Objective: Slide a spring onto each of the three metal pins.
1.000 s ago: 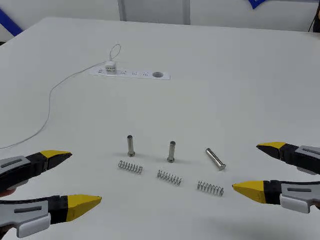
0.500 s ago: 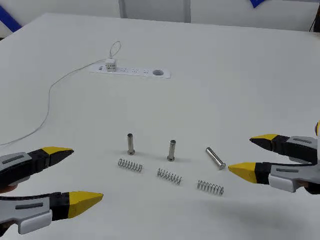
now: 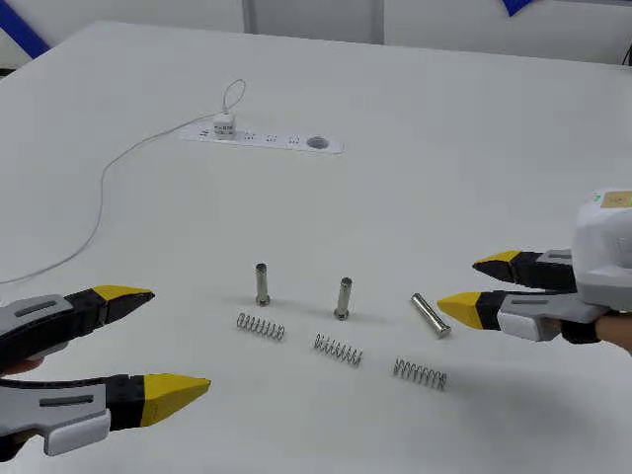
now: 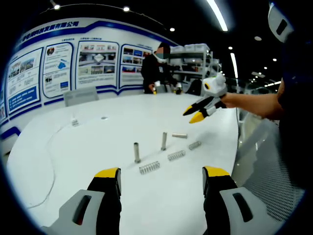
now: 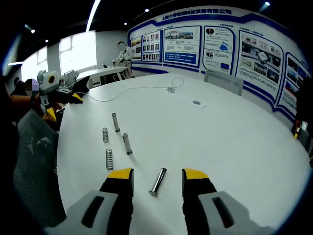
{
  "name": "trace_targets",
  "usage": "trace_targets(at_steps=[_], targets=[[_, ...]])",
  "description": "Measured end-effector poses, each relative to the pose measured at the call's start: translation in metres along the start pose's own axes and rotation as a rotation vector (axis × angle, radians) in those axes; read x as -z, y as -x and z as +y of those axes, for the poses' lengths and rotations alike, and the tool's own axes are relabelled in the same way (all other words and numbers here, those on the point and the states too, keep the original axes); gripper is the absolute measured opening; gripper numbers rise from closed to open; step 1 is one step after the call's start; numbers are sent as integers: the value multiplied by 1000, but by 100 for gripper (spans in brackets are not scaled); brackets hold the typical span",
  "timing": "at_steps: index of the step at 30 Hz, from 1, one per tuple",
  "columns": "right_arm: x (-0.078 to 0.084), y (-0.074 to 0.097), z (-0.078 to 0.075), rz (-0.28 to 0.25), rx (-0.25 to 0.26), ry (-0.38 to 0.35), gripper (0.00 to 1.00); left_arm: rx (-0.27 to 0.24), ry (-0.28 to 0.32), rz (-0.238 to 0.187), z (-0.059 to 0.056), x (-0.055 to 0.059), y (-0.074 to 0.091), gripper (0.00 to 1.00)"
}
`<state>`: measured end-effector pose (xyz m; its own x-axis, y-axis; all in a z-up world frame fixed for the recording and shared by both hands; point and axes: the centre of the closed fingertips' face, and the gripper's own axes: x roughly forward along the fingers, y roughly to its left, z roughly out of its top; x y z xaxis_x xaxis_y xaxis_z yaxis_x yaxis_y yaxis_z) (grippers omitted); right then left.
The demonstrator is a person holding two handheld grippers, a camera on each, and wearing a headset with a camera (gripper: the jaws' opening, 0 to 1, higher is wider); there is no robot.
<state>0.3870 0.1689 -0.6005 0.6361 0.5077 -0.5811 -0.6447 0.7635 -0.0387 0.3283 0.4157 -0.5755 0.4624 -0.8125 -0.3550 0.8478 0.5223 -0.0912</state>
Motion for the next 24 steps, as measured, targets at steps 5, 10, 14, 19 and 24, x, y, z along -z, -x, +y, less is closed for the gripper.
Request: trace_targets(at_steps=[5, 10, 14, 19, 24], targets=[[3, -16, -4, 52, 6, -4, 37, 1, 3, 2, 0, 1, 0, 69], [10, -31, -11, 113, 29, -16, 33, 4, 0, 6, 0, 1, -1, 69], [14, -40, -14, 148, 39, -34, 30, 3, 1, 5, 1, 1, -2, 69], [24, -52, -16, 215, 48, -41, 26, 5, 1, 7, 2, 1, -4, 68], [33, -63, -16, 261, 53, -46, 20, 5, 5, 2, 3, 1, -5, 68]])
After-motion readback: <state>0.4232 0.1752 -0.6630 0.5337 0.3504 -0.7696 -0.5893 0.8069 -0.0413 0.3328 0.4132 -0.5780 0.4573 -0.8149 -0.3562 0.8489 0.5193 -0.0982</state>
